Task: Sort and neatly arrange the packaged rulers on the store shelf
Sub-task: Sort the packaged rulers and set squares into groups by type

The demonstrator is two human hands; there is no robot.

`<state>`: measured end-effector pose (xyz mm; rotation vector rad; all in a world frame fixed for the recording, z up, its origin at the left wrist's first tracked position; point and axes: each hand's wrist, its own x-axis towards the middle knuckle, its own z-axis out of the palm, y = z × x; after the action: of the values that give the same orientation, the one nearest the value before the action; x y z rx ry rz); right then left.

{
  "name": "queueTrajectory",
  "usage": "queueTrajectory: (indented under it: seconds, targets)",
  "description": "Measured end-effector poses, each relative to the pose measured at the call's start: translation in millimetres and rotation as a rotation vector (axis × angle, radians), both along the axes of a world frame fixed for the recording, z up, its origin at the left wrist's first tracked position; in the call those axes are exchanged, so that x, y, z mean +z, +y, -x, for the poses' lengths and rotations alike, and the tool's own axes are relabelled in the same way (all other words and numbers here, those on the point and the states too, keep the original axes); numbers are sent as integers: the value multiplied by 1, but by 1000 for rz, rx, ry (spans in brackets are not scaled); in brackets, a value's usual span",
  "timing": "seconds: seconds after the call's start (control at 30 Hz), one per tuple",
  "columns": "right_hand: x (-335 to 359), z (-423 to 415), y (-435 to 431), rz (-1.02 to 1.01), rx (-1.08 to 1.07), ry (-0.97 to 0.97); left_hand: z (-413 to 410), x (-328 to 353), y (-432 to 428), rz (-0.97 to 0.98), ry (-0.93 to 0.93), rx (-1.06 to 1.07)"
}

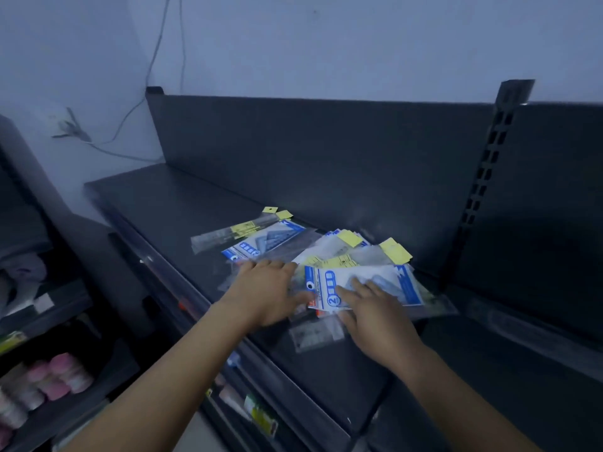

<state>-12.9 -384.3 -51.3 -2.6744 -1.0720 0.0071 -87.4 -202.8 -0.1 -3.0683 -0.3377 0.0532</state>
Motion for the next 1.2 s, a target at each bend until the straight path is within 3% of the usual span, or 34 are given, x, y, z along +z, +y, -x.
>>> queueTrajectory:
  seconds: [0.17,0.27,0.37,0.47,0.57,0.67,0.77,0.97,1.1,1.2]
  targets:
    - [-2,-11,34,14,-14,-46,-59,-11,19,67,-94,-148]
    - [5,-18,46,-186,-75,-25,-89,-10,29,97,-210,-287]
    - [9,-26,38,-407,-370,3,-111,-6,37,285,-139,-443]
    - [11,-28,30,-344,-678,45,-127,-8,45,371,19,-563]
    - [10,-26,38,-168,-860,98,-143,-13,47,508,28,-560]
    - [14,-27,43,-255,-929,187,-156,-17,40,571,-51,-523]
    - [25,-31,40,-363,-988,367,-164,-16,29,479,-65,-465]
    - [38,-38,31,-231,-1029,504,-186,-11,29,435,83,-351]
    - [37,-43,25,-295,-958,577,-192,-5,39,583,230,-348]
    - [37,-41,20,-330,-914,499,-190,5,53,805,197,-334]
